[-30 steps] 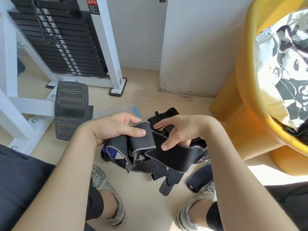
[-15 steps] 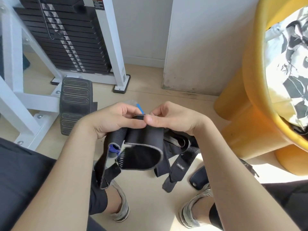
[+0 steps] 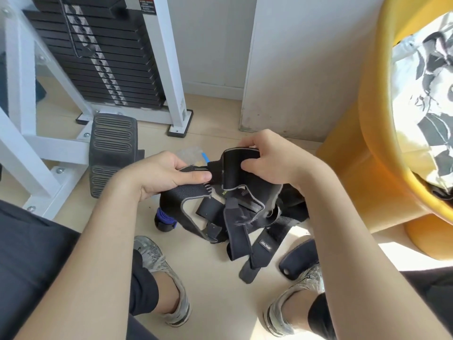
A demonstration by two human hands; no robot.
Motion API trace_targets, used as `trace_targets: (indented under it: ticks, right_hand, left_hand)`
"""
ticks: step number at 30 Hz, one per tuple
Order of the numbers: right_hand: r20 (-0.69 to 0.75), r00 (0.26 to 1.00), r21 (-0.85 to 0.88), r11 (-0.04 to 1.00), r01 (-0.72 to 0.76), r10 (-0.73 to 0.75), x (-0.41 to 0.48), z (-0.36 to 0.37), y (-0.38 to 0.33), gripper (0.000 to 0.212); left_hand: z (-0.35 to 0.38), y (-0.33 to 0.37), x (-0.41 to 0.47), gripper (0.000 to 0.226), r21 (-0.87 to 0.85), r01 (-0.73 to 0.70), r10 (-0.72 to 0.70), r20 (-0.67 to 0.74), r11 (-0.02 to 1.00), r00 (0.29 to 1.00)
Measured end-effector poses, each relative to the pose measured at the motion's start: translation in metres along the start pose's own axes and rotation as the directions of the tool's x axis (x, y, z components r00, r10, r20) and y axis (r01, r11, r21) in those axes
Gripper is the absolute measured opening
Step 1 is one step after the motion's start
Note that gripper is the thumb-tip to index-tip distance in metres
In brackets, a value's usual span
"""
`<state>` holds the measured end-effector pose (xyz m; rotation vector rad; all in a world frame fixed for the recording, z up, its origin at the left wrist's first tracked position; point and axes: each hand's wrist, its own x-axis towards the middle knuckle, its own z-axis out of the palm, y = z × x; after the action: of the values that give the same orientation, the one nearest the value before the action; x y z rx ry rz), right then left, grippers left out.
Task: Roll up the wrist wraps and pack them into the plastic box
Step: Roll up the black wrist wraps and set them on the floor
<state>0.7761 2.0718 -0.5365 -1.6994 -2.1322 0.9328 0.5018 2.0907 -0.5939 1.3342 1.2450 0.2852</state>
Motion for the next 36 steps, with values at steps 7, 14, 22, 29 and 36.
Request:
trace_targets:
  ticks: [7, 14, 22, 29, 36]
  right_hand:
    - [-0.438, 0.899, 0.079, 0.996, 0.044, -0.005, 0.004, 0.003, -0.004, 0.036]
    - [-0.411, 0.911, 0.045, 0.999, 0.023, -0.003, -0.001, -0.013, 0.003, 0.010]
    - [-0.625, 0.774, 0.011, 0.990, 0.137, -0.100, -0.001, -0.017, -0.002, 0.021]
    - [-0.495, 0.829, 0.011, 0.953, 0.304, -0.259, 0.000, 0.002, -0.012, 0.018]
    - [-0.342, 0.890, 0.134, 0.922, 0.362, -0.300, -0.003, 0.017, -0.025, 0.028]
  left_hand:
    - [-0.002, 0.003, -0.001, 0.041, -0.090, -0.028, 0.029, 0.010, 0.996, 1.000]
    - [-0.004, 0.006, -0.004, 0.036, -0.184, 0.048, -0.043, 0.033, 0.982, 0.999]
    - [0.003, 0.005, -0.001, 0.029, -0.234, 0.076, -0.065, 0.057, 0.969, 0.996]
    - [0.006, 0.012, -0.002, 0.019, -0.504, -0.043, 0.068, 0.032, 0.863, 0.997]
    - [0.006, 0.014, -0.001, 0.030, -0.648, -0.151, 0.245, 0.057, 0.747, 0.968]
